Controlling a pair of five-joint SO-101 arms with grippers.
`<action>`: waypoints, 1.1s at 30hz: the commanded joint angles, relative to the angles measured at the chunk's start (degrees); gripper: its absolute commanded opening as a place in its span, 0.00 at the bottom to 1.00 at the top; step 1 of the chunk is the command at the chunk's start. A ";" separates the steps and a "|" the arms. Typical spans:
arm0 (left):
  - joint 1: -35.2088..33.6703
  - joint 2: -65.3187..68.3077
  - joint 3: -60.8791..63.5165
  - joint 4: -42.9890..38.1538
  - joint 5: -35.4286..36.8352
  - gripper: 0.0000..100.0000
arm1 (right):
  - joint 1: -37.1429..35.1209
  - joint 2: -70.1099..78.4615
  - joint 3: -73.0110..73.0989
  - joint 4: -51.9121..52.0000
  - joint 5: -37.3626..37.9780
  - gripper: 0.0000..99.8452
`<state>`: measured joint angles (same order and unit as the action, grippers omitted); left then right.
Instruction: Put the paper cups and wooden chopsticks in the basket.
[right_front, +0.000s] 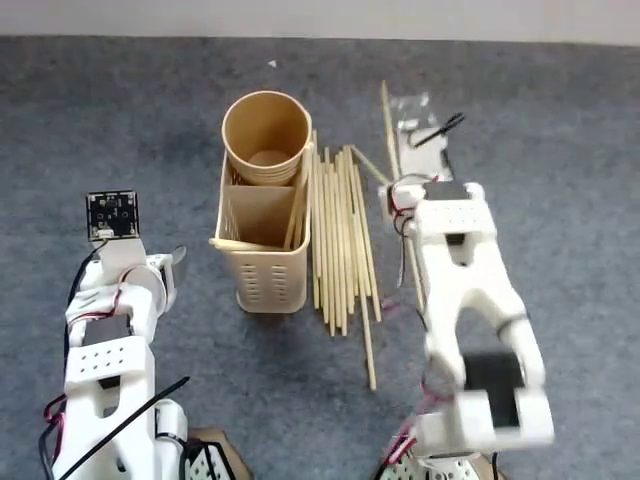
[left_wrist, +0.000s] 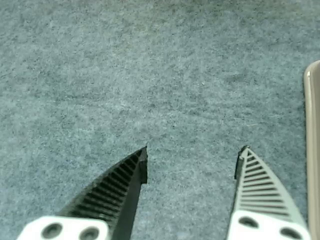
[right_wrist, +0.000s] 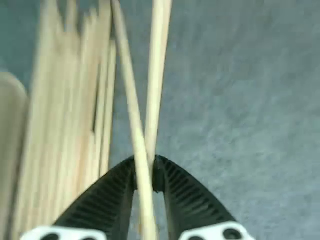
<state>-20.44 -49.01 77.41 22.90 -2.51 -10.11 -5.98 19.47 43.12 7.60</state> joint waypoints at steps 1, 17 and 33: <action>1.45 -0.84 -0.22 -0.97 -0.44 0.30 | -3.12 -16.48 -2.59 -0.84 -2.20 0.01; 2.15 -0.84 0.40 -1.05 -2.90 0.30 | -23.43 -39.52 -2.24 -15.96 -9.05 0.01; 2.15 -0.84 0.40 -1.05 -3.08 0.30 | -26.51 -45.49 23.08 -30.73 -15.65 0.01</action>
<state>-19.21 -49.01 78.11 22.90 -5.05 -36.31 -49.14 40.48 13.85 -7.69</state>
